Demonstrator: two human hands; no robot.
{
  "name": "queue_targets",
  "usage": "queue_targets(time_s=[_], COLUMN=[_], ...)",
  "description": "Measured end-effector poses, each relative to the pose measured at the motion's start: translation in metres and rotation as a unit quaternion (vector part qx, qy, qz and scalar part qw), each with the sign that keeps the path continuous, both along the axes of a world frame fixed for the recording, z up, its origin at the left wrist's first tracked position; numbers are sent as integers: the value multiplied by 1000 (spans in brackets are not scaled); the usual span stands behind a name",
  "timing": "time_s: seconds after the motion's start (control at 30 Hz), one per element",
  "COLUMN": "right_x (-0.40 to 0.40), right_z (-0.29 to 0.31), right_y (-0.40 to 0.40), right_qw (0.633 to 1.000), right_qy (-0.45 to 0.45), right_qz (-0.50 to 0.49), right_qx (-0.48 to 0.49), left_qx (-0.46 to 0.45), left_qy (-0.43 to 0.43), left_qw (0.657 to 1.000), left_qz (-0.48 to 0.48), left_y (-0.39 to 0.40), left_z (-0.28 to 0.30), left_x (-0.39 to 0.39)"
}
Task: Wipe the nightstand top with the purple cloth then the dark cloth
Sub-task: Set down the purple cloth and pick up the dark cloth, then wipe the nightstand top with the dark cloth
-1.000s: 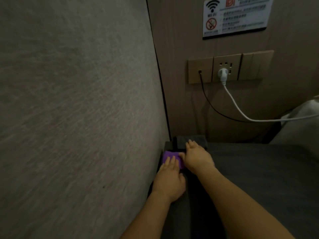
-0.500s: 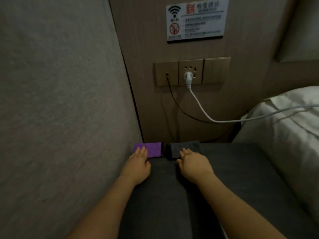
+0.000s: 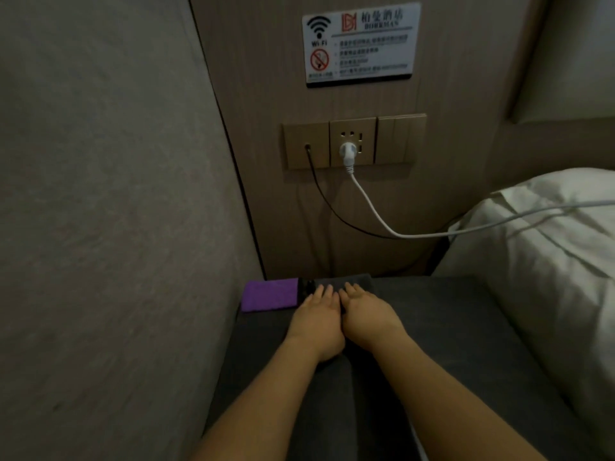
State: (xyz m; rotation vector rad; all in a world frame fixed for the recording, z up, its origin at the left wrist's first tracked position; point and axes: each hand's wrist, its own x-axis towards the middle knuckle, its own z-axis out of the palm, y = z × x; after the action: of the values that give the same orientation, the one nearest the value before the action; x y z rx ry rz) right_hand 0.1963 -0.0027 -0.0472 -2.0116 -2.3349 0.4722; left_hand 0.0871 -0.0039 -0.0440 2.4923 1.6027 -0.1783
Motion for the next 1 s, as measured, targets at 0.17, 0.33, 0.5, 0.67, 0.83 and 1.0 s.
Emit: queue_targets(time_s=[0.17,0.33,0.5,0.67,0.83,1.0], right_x=[5,21,67,133,176,176], right_z=[-7,-7,-6,-6,-4,-2], right_y=[7,9,8,-1,-10,-14], right_qw=[1000,999,999,996,993,991], right_qy=[9,5,-12,-51,-70,-65], right_qz=[5,16,-19,-65,-94,-111], right_qx=[25,28,34,33,30,36], left_qx=[-27,-45,-40,-47,-47,-46], left_qy=[-28,-49,-45,-26,-27,-5], left_qw=[999,997,998,997,996,995], left_qz=[22,29,-3,-48,-77,-84], left_y=[6,9,12,14,10,8], left_z=[1,3,3,1,2,3], left_x=[3,16,63,132,178,180])
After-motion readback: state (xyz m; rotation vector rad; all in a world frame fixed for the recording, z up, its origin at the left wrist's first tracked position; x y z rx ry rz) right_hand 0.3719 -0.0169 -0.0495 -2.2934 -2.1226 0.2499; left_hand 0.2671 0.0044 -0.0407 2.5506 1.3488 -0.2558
